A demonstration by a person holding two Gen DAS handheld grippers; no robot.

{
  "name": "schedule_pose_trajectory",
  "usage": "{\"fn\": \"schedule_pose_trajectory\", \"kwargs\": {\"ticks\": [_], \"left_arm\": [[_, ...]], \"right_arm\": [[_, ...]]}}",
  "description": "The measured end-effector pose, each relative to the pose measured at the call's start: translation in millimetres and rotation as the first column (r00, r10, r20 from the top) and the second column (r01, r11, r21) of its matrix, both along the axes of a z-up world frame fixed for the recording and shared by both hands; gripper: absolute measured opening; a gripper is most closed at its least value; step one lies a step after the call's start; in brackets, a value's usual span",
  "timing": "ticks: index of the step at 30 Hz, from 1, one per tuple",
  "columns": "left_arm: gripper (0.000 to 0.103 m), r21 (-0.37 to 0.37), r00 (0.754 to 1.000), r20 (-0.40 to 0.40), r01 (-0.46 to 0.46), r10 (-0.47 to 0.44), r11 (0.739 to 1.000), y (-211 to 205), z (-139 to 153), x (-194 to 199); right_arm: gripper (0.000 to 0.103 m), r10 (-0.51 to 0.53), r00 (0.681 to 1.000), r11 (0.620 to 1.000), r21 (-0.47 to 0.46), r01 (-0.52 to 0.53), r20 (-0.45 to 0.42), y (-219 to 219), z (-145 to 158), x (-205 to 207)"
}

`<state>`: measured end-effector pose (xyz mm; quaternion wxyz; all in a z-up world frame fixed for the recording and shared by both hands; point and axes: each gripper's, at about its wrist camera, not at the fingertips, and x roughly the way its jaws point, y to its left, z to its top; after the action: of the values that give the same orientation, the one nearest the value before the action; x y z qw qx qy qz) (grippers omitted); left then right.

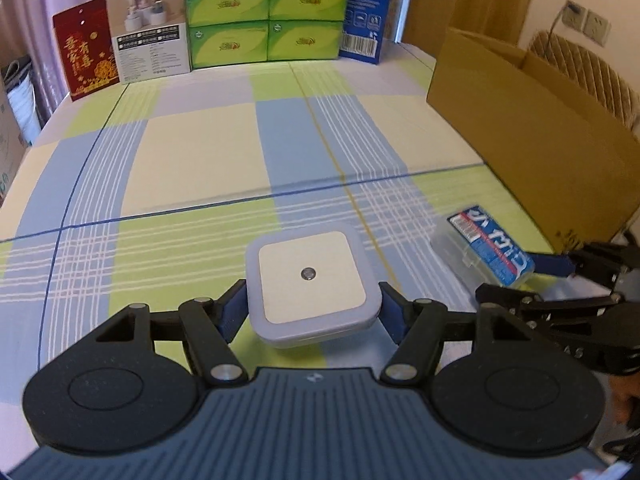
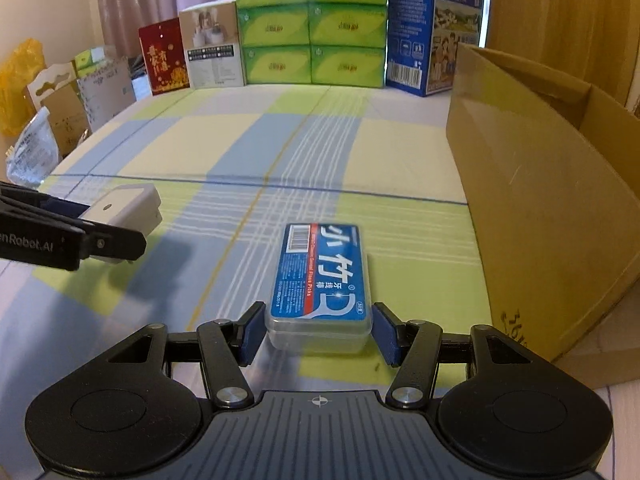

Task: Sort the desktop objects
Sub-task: 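Close left tool on night light while right tool closes on blue toothpick box, then lift and carry night light in left tool and toothpick box in right tool toward cardboard box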

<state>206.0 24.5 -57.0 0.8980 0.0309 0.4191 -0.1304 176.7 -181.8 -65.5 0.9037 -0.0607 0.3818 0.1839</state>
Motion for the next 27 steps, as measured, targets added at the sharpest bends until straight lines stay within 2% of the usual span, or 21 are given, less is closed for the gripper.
{"fn": "schedule_pose_trajectory", "kwargs": {"ticks": [3,6,11,21,24,27], "left_arm": [[0.063,0.013,1.000,0.006,-0.002,0.002,1.000,-2,-5,1],[0.063,0.016,1.000,0.007,0.000,0.000,1.000,-4,-9,1],[0.063,0.021,1.000,0.023,0.007,-0.008,1.000,-7,-10,0],[0.063,0.013,1.000,0.028,0.008,-0.008,1.000,-9,-11,1],[0.063,0.013,1.000,0.026,0.010,-0.010,1.000,-10,-11,0],[0.063,0.014,1.000,0.024,0.010,-0.010,1.000,-10,-11,0]], "right_arm": [[0.056,-0.003,1.000,1.000,0.003,0.003,0.001,1,-2,3],[0.067,-0.014,1.000,1.000,0.013,0.014,0.008,2,-5,7],[0.068,-0.029,1.000,0.999,0.032,0.029,0.002,1,-9,12],[0.067,-0.035,0.999,0.998,0.043,0.034,0.031,1,-9,22],[0.055,-0.018,0.999,0.999,0.032,0.016,0.051,5,-7,22],[0.054,-0.023,0.998,1.000,0.020,0.022,0.051,8,-7,22]]}}
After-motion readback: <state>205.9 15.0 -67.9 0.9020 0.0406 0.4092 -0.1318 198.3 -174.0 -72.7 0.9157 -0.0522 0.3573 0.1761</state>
